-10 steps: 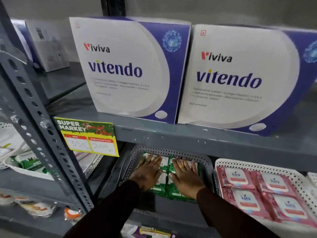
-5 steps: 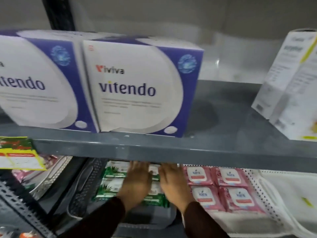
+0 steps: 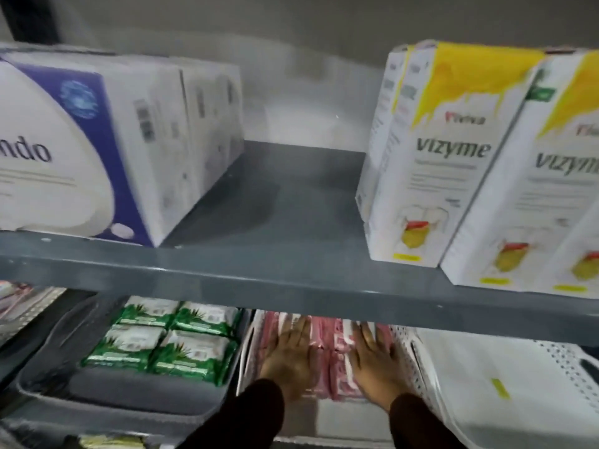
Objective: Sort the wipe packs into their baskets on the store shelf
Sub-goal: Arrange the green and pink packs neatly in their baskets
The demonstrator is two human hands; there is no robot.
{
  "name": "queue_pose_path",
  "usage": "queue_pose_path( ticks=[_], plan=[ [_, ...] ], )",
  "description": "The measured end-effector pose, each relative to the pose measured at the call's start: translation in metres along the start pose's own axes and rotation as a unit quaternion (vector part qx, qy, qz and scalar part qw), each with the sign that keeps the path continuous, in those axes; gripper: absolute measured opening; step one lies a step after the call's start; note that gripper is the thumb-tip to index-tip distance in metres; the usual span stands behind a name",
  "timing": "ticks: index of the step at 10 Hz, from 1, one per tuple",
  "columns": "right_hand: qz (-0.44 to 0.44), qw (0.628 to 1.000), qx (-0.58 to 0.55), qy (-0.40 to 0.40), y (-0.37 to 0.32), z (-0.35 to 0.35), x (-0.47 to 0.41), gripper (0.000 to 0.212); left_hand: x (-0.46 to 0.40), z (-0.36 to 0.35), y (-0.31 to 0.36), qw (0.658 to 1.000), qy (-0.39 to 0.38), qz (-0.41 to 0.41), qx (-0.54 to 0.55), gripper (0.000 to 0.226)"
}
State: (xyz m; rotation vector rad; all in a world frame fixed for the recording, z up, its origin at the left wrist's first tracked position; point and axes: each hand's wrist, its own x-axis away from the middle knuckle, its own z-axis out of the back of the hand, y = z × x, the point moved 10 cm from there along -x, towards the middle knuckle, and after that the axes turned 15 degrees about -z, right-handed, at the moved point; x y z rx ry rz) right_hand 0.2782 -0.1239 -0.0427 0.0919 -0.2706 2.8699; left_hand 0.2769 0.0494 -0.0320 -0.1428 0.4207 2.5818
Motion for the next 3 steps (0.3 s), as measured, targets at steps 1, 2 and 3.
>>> queue_pose_path(
  ticks=[1, 2, 3],
  plan=[
    [0.001, 1.0, 0.007, 0.009, 0.002, -0.004, 0.006, 0.061, 0.003, -0.002, 0.006, 1.0, -0.007, 0.01, -0.022, 0.063],
    [-0.007, 1.0, 0.006, -0.03, 0.005, -0.003, 0.0, 0.06, -0.002, 0.005, 0.015, 0.999, -0.008, 0.013, -0.052, 0.064],
    [0.047, 0.998, -0.018, 0.024, -0.006, 0.012, 0.02, 0.06, 0.003, 0.016, 0.023, 0.994, -0.052, -0.015, -0.097, 0.061]
  ],
)
